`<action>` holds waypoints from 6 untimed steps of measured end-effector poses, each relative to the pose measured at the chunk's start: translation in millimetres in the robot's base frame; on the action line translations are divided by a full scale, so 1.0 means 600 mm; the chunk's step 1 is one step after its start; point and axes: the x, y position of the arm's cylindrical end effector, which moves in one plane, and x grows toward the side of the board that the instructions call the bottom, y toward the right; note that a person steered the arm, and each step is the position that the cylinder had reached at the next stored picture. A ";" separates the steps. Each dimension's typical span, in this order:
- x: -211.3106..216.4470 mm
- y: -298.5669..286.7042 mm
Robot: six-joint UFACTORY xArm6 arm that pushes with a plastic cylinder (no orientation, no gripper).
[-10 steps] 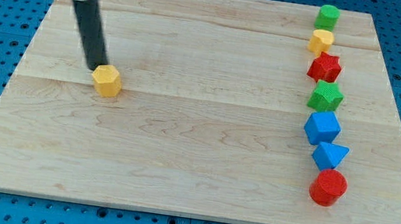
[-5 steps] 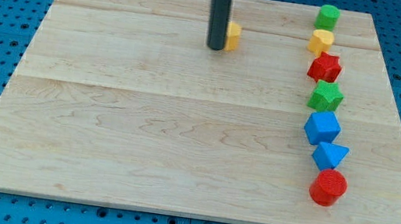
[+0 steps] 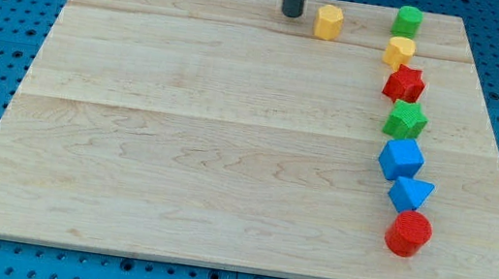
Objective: Push the yellow hexagon below the green circle
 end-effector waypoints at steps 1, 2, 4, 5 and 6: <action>0.010 0.076; 0.017 0.120; 0.069 0.035; 0.074 0.070; 0.059 0.115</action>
